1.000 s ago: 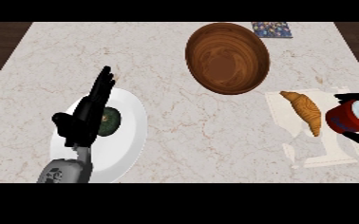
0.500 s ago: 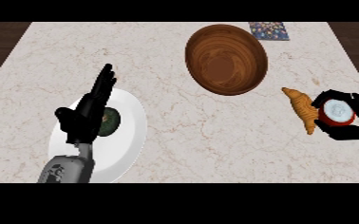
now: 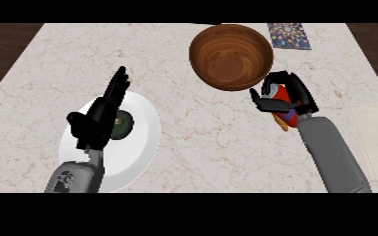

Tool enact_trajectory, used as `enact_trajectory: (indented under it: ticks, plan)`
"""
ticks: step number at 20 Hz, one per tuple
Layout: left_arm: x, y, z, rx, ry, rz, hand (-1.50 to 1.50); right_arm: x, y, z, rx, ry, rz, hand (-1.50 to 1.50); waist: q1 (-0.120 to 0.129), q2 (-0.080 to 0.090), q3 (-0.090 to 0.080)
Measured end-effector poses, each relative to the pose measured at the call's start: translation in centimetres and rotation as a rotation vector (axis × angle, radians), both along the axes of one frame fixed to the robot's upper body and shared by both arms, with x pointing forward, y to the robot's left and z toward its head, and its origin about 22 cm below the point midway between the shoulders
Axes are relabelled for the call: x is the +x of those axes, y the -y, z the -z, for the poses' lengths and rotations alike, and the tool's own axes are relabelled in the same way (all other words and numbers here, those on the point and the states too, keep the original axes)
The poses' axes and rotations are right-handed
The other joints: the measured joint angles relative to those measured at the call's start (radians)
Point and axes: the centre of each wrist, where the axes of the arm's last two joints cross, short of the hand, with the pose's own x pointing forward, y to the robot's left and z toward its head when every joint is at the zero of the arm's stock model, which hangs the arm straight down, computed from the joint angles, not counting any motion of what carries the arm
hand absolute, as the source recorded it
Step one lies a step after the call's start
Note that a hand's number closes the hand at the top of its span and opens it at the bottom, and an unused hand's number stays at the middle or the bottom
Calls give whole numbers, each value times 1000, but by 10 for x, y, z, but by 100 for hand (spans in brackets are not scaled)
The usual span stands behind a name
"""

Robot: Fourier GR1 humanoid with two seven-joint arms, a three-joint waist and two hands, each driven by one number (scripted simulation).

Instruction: Pick the can from the placemat and place it in the bowl

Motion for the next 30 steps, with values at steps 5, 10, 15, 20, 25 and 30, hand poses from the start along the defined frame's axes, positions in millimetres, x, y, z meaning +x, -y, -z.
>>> enact_trajectory:
  ticks: [5,10,15,20,25,30]
  plan:
    - [1,6,1,-3,-7,20,0,20,-93,-41,38,152,111,150,24,8,22]
    - [4,10,2,4,-10,29,0,29,-161,-96,-8,296,230,150,31,12,30]
    - [4,9,4,4,-21,23,0,32,-215,-147,-70,345,341,150,26,12,32]
    - [6,5,3,9,-14,11,0,32,-261,-203,-144,339,444,150,13,18,34]
    - [7,5,1,4,-7,-4,0,23,-297,-260,-211,348,542,150,1,27,38]
    - [5,4,0,2,9,-7,0,27,-307,-287,-261,352,603,150,-7,38,40]
